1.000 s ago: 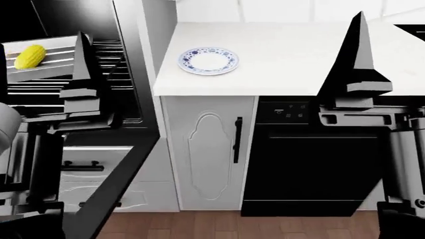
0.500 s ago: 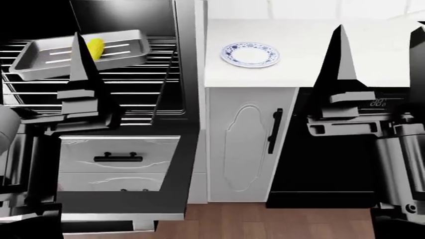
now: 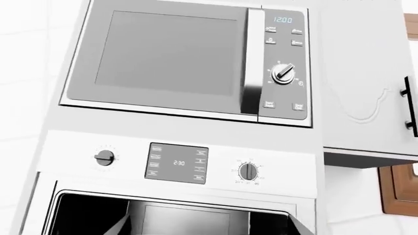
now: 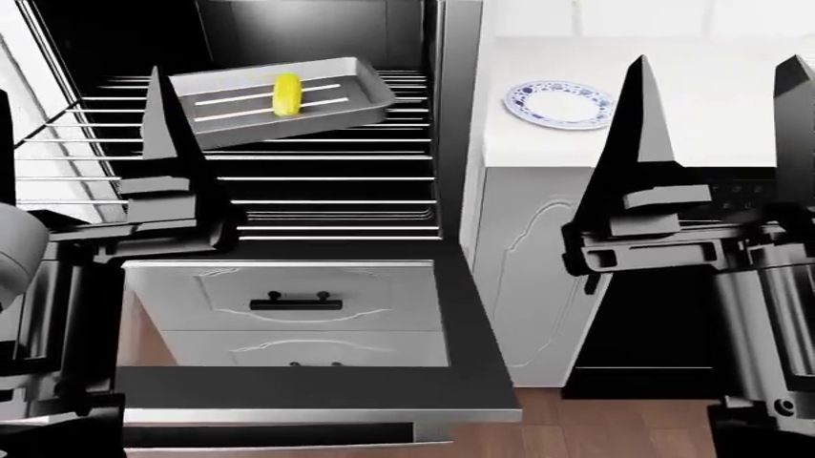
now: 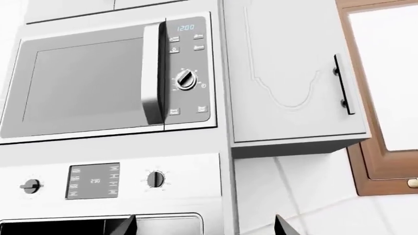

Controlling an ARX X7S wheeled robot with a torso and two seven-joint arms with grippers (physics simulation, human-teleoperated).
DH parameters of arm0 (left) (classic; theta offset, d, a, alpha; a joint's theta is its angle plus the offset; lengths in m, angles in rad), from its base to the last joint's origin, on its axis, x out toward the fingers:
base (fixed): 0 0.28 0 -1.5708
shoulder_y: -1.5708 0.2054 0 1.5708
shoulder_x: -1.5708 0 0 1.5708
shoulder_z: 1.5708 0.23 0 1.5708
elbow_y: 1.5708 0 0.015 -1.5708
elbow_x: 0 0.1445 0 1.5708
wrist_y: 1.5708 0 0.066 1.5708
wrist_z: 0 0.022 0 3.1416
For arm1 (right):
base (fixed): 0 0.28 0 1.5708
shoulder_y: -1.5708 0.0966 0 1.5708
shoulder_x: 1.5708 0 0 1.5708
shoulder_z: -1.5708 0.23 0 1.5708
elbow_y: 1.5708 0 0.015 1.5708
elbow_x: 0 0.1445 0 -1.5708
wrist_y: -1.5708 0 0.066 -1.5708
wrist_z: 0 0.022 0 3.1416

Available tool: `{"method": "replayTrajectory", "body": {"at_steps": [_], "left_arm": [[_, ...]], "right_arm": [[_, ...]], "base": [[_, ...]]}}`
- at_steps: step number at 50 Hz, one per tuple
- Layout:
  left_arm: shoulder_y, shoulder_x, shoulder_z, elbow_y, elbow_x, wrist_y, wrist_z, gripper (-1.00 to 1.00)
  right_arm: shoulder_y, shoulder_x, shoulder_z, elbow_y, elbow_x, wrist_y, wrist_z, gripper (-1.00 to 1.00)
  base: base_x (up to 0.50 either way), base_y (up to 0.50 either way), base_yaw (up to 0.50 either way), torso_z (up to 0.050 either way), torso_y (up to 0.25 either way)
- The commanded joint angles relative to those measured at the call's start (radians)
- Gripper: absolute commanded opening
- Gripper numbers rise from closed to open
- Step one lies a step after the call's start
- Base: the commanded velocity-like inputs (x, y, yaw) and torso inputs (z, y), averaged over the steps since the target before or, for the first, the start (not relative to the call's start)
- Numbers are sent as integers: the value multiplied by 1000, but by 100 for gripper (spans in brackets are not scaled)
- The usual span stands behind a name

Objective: Pick the corn from the top rack in the oven and place it on the plate on the counter.

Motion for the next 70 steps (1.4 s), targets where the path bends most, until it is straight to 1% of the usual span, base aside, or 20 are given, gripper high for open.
{"method": "replayTrajectory", "body": {"at_steps": [1, 23, 26, 40, 63, 65, 66, 70], "left_arm": [[3, -10, 15, 1, -1, 13, -13, 100], [10, -29, 43, -4, 9, 41, -31, 100], [10, -31, 47, -4, 9, 44, -33, 100], [-3, -45, 57, -1, 5, 59, -46, 100], [-11, -58, 86, -3, 12, 88, -57, 100], [-18, -65, 97, 2, 10, 81, -53, 100], [-12, -67, 90, 14, 27, 100, -53, 100], [-19, -75, 97, 11, 2, 99, -56, 100]], "right_arm": [[-13, 5, -9, 1, -5, -16, -1, 100], [-13, 17, -34, -5, -21, -34, 0, 100], [-14, 17, -39, -5, -27, -38, -5, 100], [0, 26, -55, -5, -18, -40, 2, 100], [-33, 39, -50, 1, -47, -96, -4, 100], [-43, 38, -46, 1, -50, -113, -10, 100], [-44, 37, -47, 0, -54, -116, -11, 100], [-50, 36, -52, 0, -60, -122, -13, 100]], "base": [[0, 500, 0, 0, 0], [0, 500, 0, 0, 0], [296, 375, 0, 0, 0], [500, 86, 0, 0, 0], [500, 88, 0, -2, 1], [0, 0, 0, -25, 0], [0, 0, 0, 21, 0], [0, 0, 0, 50, -55]]}}
